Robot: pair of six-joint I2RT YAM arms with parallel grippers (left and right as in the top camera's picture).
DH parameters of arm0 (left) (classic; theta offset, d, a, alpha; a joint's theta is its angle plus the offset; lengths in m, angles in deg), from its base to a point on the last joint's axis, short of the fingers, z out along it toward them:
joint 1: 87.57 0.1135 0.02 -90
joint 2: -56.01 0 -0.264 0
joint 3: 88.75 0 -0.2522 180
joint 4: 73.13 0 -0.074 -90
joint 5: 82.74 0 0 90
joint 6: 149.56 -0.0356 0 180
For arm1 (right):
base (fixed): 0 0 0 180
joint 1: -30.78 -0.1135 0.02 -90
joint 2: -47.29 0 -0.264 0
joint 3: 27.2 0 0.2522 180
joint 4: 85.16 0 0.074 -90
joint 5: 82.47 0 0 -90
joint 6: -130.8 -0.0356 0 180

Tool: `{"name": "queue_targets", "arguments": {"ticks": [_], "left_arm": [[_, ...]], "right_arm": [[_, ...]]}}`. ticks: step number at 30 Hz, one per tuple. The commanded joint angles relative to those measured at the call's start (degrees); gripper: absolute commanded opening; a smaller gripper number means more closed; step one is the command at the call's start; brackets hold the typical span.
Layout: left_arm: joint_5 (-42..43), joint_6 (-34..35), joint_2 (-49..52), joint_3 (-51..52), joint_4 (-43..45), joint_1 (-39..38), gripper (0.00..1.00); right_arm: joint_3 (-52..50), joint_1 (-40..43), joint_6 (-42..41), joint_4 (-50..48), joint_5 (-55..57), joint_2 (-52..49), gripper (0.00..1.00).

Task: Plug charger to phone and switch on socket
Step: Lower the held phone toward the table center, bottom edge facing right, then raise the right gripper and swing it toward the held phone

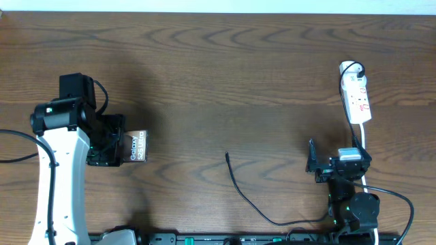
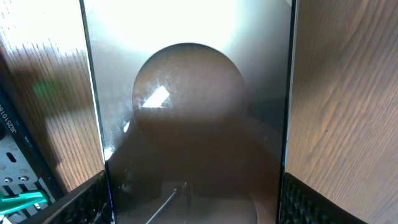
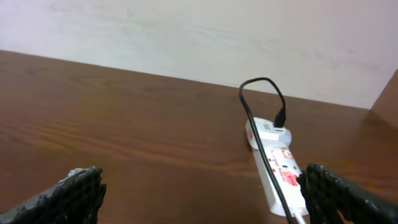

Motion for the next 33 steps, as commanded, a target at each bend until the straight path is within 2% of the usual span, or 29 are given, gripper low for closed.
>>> {"name": "queue_targets", "arguments": {"ticks": [1,11,15,19,25,29,33], "left_arm": [[-1.3,-1.0,-0.1,-0.3,-0.2,0.1,0.08],[-1.1,-1.0,-0.1,-0.3,0.3,0.0,0.07],[-1.2,-1.0,-0.1,-0.3,1.7,-1.9,0.07],[-1.2,-1.0,-0.1,-0.3,4.7,-5.2,0.07],[-1.6,-0.3,-0.1,-0.3,9.3,-11.5,0.07],[-4.1,3.4,-0.1,-0.3,10.1,-15.0,0.08],[-5.0,4.3,-0.1,-0.3,11.1,-17.0,0.08]], "right_arm": [[-0.1,-0.2,2.5,0.1,1.1,0.0,0.99],[-0.1,-0.2,3.4,-0.6,2.2,0.0,0.99],[-0.1,-0.2,1.2,-5.2,-5.4,0.0,0.99],[-0.1,-0.2,-7.0,-12.4,-17.2,0.0,0.99],[0.4,-0.2,-26.7,-14.6,-23.8,-0.3,0.99],[3.0,-0.2,-27.2,-15.2,-27.6,-2.1,0.99],[9.8,-0.2,-27.3,-14.0,-31.5,-8.5,0.99]]}}
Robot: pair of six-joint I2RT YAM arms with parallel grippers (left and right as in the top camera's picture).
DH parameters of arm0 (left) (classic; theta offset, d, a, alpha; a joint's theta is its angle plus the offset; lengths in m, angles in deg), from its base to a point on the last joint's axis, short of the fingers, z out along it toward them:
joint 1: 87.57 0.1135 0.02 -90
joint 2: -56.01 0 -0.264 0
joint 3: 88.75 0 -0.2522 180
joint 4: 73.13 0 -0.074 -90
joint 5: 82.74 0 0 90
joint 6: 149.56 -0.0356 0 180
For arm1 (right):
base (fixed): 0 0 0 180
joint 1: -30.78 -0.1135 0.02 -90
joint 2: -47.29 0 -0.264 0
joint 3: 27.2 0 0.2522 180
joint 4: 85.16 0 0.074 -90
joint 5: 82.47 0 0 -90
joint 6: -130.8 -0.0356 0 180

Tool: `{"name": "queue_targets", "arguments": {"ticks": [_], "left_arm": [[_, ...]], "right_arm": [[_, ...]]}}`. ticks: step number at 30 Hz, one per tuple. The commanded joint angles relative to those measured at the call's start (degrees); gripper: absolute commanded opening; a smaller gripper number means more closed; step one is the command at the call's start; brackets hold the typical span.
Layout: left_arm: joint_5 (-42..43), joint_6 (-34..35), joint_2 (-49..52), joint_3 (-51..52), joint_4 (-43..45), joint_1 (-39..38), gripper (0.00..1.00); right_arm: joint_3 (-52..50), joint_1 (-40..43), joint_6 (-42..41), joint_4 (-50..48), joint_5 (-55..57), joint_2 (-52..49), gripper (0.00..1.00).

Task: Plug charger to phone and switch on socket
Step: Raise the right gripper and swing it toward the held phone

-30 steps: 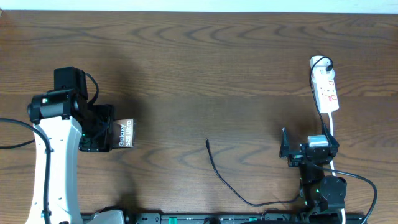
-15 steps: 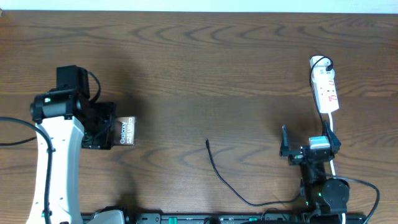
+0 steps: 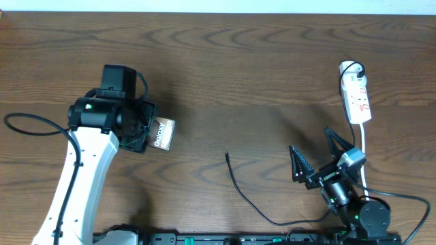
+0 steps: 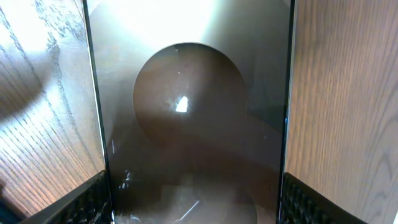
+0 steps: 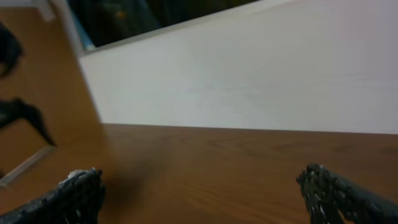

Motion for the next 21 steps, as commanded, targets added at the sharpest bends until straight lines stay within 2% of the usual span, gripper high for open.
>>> {"name": "queue_targets", "arguments": {"ticks": [1,6,14,18,21], "left_arm": [[-2.5,1.9,-0.1,-0.4,1.1,-1.4,0.08],[-2.4,4.2,-0.1,-0.4,1.5,-2.3,0.07],[-2.4,8.3,-0.1,-0.4,0.8,-2.3,0.07],[-2.0,10.2,-0.1,-0.4,0.8,-2.3,0.07],[-1.8,10.6,-0.1,-0.4,0.8,-2.3,0.07]], "right_arm": [[8.3,-0.2,-3.0,1.1,-6.5,-6.5,0.99],[20.4,-0.2,-3.0,4.5,-16.9,-24.5,0.99],[42.1,-0.4,-7.0,4.0,-59.5,-64.1,0.99],[46.9,-2.2,-12.3,2.9,-65.6,-79.1,0.99],[47.3,-4.0,-15.1,-0.8,-64.0,-87.5,0.99]]}}
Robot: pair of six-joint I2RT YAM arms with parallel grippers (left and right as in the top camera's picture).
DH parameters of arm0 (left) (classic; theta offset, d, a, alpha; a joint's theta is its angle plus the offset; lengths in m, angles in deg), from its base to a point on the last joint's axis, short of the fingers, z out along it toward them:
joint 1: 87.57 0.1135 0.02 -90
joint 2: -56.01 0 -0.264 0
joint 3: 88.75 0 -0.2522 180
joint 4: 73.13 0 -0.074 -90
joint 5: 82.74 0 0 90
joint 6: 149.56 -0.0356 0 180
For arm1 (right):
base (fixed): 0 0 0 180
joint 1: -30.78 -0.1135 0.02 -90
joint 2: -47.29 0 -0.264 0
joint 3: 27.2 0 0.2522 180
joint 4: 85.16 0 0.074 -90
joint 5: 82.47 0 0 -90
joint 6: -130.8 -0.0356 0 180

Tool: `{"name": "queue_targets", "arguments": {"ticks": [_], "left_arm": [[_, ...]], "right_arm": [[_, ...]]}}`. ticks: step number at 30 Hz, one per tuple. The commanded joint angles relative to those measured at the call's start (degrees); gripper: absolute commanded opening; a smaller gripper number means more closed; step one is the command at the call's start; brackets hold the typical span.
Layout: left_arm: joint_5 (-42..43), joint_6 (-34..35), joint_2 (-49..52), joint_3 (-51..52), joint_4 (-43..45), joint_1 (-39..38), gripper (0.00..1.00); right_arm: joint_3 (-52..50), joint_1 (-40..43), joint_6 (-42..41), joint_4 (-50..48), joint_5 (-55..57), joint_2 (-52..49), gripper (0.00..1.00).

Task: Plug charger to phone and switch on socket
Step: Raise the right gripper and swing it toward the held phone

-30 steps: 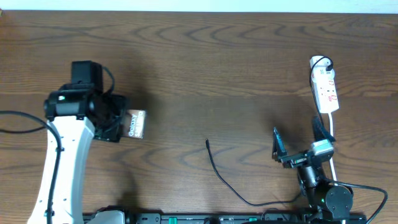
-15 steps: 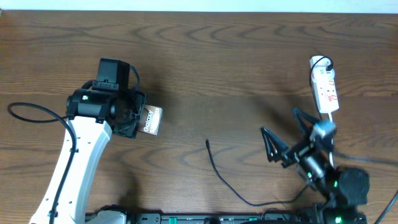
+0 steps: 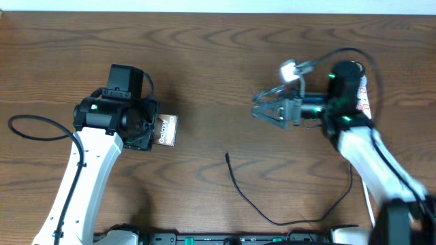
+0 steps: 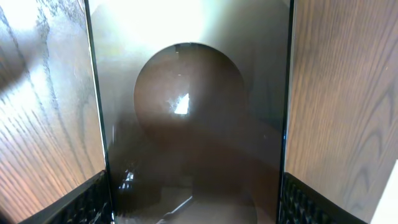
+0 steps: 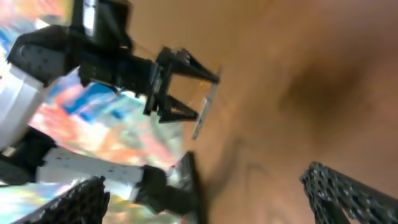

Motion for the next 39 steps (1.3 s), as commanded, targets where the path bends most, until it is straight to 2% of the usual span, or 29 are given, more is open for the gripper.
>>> {"name": "queue_targets", "arguments": {"ticks": [1,5,8,19,33,39], "left_arm": [[-0.5,1.9,-0.1,-0.4,-0.2,-0.2,0.07],[-0.5,2.0,-0.1,-0.4,-0.4,-0.2,0.07],[-0.5,5.3,-0.1,-0.2,-1.9,-0.2,0.08],[-0.5,10.9,4.5,1.2,-1.5,-5.1,0.07],[3.0,10.9,8.8,1.2,1.0,-7.5,0.07],[4.2,10.9,8.8,1.2,1.4,-8.1,0.07]], "right_arm": [[1.0,-2.3,-5.3,-3.4,-6.4,-7.4,0.99],[1.0,-4.2,-14.4,-9.8,-5.3,-13.4,0.99],[0.9,-5.8,-21.0,-10.4,-1.3,-15.5,0.99],[0.9,-15.2,-21.6,-10.7,11.9,-16.2,0.99],[0.9,-22.3,-21.0,-11.1,17.1,-16.2,0.99],[0.9,-25.3,-25.3,-11.1,22.4,-16.2,0.99]]}}
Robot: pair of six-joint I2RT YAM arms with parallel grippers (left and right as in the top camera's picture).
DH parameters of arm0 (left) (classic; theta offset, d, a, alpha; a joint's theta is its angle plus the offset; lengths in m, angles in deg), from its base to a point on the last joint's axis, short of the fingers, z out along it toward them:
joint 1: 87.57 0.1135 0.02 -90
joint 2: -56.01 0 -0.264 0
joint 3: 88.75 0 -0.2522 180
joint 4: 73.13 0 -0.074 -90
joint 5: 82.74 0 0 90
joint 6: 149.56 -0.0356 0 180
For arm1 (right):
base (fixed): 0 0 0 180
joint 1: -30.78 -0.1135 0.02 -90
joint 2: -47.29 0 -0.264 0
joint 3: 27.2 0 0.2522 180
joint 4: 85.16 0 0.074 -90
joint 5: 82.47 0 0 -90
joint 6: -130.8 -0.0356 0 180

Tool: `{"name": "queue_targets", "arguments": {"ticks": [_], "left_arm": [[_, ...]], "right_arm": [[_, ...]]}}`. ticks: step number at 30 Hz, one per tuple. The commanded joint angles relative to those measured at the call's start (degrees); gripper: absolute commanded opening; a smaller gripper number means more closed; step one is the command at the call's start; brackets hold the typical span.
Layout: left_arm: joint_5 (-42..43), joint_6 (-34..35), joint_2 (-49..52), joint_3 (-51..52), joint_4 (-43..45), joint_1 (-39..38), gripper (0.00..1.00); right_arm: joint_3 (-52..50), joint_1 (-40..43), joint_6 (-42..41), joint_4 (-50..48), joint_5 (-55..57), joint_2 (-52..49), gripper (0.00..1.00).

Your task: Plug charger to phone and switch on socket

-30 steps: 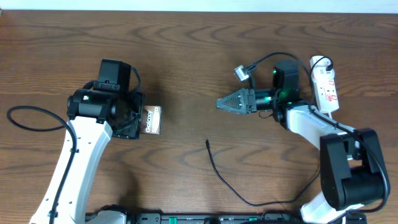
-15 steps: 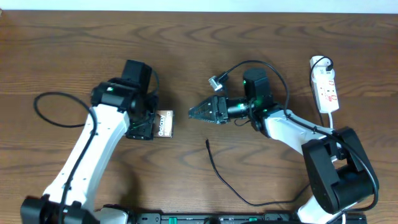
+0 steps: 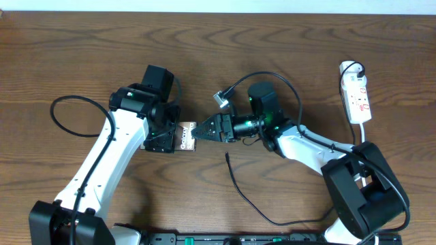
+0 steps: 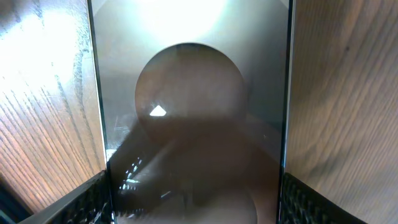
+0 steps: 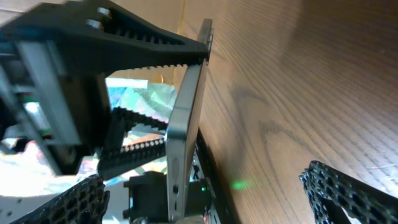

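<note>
My left gripper (image 3: pixel 167 137) is shut on the phone (image 3: pixel 184 135), a dark slab with a Galaxy label, held on edge over the table's middle. In the left wrist view the glossy phone screen (image 4: pixel 189 106) fills the space between my fingers (image 4: pixel 87 199). My right gripper (image 3: pixel 199 130) stands open, pointing left, its tips just short of the phone's right end. The right wrist view shows the phone's thin edge (image 5: pixel 186 118) straight ahead, with nothing held. The black charger cable (image 3: pixel 240 190) lies on the table, its free end (image 3: pixel 227 156) just below the right gripper.
A white power strip (image 3: pixel 356 94) lies at the back right with a black lead plugged in at its far end. The charger cable loops toward the front edge and runs off to the right. My right arm (image 3: pixel 306 146) stretches across the table's right half.
My right gripper has moved from the back centre-right down and left to the phone's right end. My left arm has carried the phone a little further right.
My left gripper held the phone at the far left while my right gripper sat open at the front right. Then the phone was further toward the centre. Later my right arm stood out over the back right. Now both meet mid-table above the cable's free end.
</note>
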Motion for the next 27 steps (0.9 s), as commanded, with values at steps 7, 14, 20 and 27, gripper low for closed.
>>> {"name": "queue_targets", "arguments": {"ticks": [7,14,20,27], "left_arm": [[2.6,0.5,-0.3,0.1,-0.1,-0.8,0.08],[5.1,0.5,-0.3,0.1,0.3,-0.8,0.08],[5.0,0.5,-0.3,0.1,0.4,-1.6,0.08],[5.0,0.5,-0.3,0.1,0.4,-2.0,0.07]], "right_arm": [[0.9,-3.7,-7.9,-0.1,7.2,-0.5,0.99],[0.9,-5.3,-13.6,-0.1,10.4,-0.5,0.99],[0.9,-5.3,-14.8,-0.1,10.6,-0.5,0.99],[0.9,-5.3,-16.3,-0.1,10.8,-0.5,0.86]]}}
